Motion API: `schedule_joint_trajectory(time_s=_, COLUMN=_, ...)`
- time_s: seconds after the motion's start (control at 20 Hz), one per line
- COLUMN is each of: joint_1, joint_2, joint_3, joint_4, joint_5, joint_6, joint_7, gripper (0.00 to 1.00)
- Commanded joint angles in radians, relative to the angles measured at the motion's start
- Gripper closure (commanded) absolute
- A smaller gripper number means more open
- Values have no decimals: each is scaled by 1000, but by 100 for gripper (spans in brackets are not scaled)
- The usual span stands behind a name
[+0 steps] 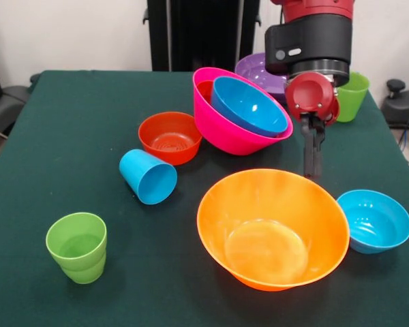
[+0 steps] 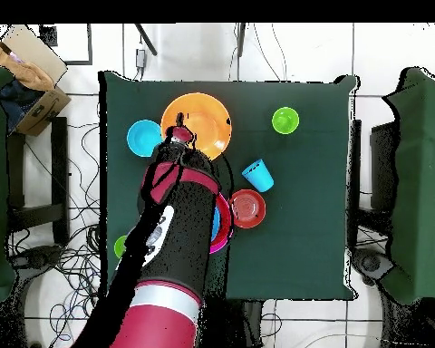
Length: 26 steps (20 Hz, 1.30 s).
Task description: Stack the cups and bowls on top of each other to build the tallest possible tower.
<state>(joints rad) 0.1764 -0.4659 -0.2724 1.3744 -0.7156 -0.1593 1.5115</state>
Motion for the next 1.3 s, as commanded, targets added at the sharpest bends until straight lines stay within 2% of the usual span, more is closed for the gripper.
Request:
schedule_joint_trajectory(time_s=0.05, joint_1=25, joint_2=81, joint_3=32, joint_4=26, joint_5=18, joint_6=-24, joint_7=120, gripper=0)
schedule_joint_trajectory(time_s=0.3, joint_1=27, joint_2=114, joint_3=56, joint_4=-1, joint_5=-17, joint_6=90, joint_7=71, gripper=0)
schedule_joint_trajectory(time_s=0.35, joint_1=26, joint_2=123, joint_3=62, joint_4=-9, joint_5=-17, joint_6=130, joint_7=56, gripper=0)
schedule_joint_trajectory(time_s=0.55, joint_1=55, joint_2=173, joint_3=30, joint_4=-47, joint_5=10, joint_6=187, joint_7=57, gripper=0)
schedule_joint_trajectory(time_s=0.8, joint_1=55, joint_2=185, joint_3=29, joint_4=-51, joint_5=-5, joint_6=183, joint_7=53, gripper=0)
schedule_joint_trajectory(time_s=1.05, joint_1=60, joint_2=189, joint_3=29, joint_4=-61, joint_5=-2, joint_6=220, joint_7=42, gripper=0)
schedule_joint_trajectory(time_s=1.3, joint_1=39, joint_2=156, joint_3=66, joint_4=-48, joint_5=-6, joint_6=263, joint_7=11, gripper=0)
